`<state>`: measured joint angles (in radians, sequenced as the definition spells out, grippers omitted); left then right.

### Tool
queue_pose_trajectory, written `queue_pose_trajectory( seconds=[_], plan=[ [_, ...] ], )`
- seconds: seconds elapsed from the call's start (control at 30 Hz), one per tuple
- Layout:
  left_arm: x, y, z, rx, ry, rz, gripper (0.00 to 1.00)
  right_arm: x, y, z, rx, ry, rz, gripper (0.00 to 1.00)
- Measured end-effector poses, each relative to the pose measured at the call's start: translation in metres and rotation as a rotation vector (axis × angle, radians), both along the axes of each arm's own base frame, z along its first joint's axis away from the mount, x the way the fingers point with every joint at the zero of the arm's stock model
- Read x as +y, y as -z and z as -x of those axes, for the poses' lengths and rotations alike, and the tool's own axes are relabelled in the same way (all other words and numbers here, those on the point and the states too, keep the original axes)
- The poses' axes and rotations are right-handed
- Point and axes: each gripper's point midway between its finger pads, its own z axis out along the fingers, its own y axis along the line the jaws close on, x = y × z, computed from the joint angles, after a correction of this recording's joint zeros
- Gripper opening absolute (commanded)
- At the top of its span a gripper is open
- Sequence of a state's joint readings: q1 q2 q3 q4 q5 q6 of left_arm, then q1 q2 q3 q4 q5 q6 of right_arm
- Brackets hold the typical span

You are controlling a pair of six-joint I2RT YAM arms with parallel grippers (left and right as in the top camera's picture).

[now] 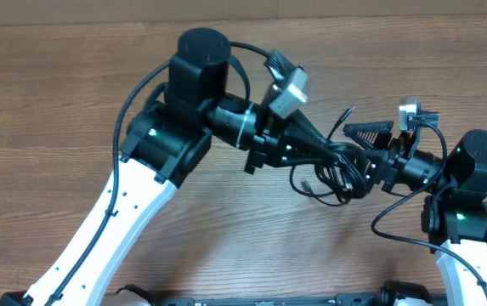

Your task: Untangle cables

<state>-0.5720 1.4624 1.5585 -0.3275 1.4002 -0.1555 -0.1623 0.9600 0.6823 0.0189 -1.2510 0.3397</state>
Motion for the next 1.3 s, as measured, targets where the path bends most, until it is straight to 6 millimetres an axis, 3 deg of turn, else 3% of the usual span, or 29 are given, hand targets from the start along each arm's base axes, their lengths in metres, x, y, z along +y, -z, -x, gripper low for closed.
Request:
queue_pose_trajectory(
  seconds=[0.3, 1.03, 1.3],
  plan=[
    [-0.018, 0.001, 0.016, -0.019, 0.02, -0.003, 0.04, 0.0, -0.001, 0.001, -0.003, -0.006, -0.001, 1.0],
    [-0.025, 0.012, -0.002, 0.001, -0.104, -0.059, 0.04, 0.008, -0.004, 0.019, 0.0, -0.122, -0.026, 1.0],
    [-0.02, 0.022, -0.014, 0.04, -0.161, -0.105, 0.04, 0.003, 0.004, 0.007, 0.048, -0.034, -0.018, 1.0]
  ],
)
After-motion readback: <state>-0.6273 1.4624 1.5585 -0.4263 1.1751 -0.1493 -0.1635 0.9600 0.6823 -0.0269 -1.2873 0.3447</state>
